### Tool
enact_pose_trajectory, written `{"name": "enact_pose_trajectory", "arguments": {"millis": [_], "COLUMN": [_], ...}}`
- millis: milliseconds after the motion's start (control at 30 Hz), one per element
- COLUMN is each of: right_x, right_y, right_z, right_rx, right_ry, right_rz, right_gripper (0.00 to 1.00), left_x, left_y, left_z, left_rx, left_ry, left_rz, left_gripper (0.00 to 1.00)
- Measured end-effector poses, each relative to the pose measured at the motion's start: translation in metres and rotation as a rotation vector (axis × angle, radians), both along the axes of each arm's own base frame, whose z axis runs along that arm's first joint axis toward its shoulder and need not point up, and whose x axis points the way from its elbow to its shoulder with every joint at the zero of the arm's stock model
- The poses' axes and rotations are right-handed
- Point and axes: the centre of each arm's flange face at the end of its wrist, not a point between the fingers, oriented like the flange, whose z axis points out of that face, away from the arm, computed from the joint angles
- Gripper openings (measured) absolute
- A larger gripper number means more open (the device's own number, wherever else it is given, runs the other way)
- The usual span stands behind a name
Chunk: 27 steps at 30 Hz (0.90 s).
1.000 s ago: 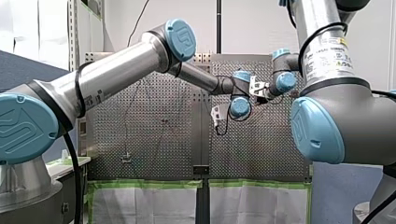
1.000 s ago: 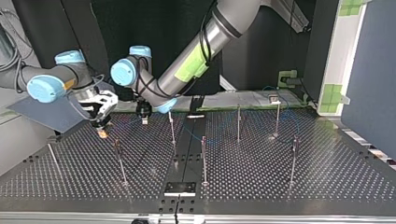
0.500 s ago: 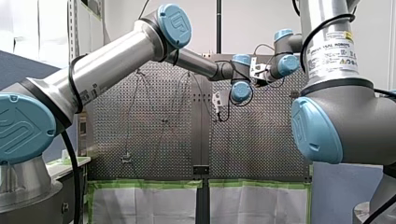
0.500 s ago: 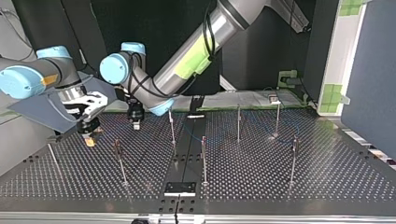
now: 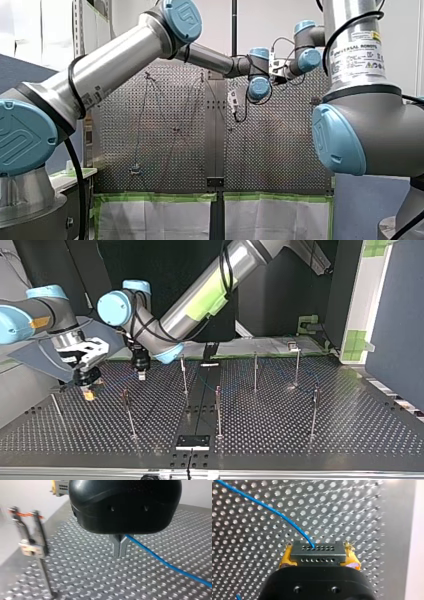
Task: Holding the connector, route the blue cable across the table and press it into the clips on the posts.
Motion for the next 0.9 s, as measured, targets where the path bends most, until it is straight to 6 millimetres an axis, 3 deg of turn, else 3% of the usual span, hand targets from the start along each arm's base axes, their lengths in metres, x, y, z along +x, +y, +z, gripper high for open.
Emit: {"name": "enact_pose_trajectory", "arguments": {"millis": [900], "right_x": [-0.001], "right_y": [0.023], "right_z": [0.042], "right_rx": [-0.033], "right_ry": [-0.012], "right_rz": [0.021], "right_gripper": [0.00], "left_x": [-0.005], "left_y": [0.002], "left_z": [0.036], "left_rx": [-0.029], "left_ry": [-0.033], "left_rz": [0.003], "left_gripper": [0.00]}}
